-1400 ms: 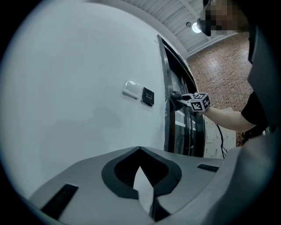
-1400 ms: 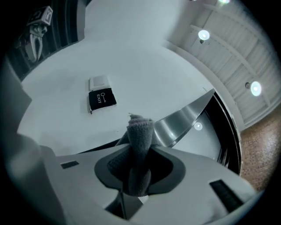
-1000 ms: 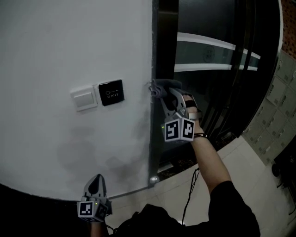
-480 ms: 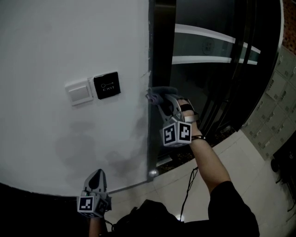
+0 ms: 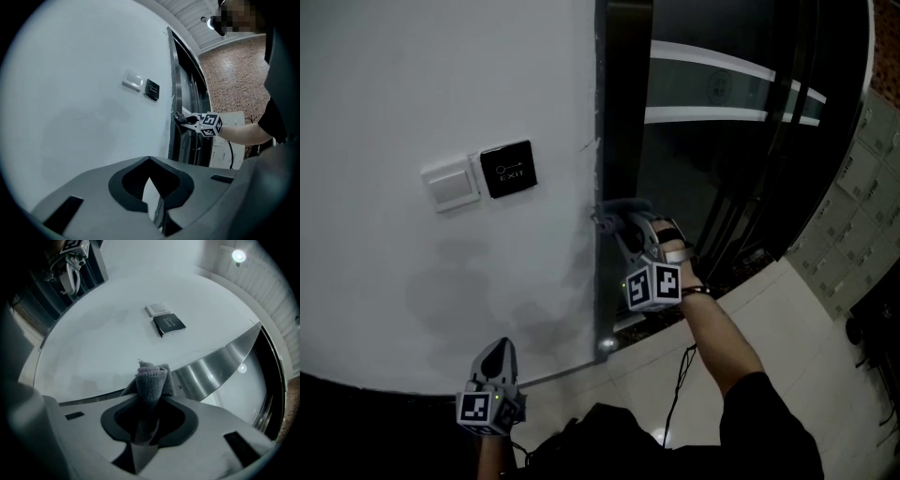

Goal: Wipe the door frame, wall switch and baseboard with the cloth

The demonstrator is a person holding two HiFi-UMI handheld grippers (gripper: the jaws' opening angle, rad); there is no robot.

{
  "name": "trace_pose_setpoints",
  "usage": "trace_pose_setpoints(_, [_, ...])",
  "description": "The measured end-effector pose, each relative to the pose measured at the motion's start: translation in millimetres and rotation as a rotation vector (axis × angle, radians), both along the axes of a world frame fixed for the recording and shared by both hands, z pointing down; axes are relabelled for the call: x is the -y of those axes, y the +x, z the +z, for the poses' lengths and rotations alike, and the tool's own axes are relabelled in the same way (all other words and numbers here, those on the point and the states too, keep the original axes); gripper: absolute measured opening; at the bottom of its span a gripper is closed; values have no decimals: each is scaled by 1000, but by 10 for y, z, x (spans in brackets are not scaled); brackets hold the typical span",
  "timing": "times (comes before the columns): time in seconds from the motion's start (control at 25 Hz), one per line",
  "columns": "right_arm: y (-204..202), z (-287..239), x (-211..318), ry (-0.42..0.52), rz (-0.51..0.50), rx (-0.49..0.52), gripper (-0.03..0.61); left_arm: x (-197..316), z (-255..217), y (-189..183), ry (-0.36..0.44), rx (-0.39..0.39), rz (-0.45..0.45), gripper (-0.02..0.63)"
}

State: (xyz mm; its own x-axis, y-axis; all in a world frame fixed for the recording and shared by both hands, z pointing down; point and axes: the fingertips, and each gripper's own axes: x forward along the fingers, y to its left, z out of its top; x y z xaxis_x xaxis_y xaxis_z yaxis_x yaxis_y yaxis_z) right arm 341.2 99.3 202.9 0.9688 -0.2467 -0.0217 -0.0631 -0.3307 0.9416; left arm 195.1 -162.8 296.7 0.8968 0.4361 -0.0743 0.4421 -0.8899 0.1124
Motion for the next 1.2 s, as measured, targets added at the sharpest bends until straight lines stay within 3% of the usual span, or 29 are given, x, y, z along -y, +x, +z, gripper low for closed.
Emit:
trace_pose_setpoints(0.68, [-6, 870, -16, -50, -34, 142, 94, -160, 206, 118, 8, 60, 15, 0])
trace_pose_setpoints(1.2, [-9, 1672, -40, -81, -44, 296, 95, -234, 481, 125, 70, 133, 33, 0])
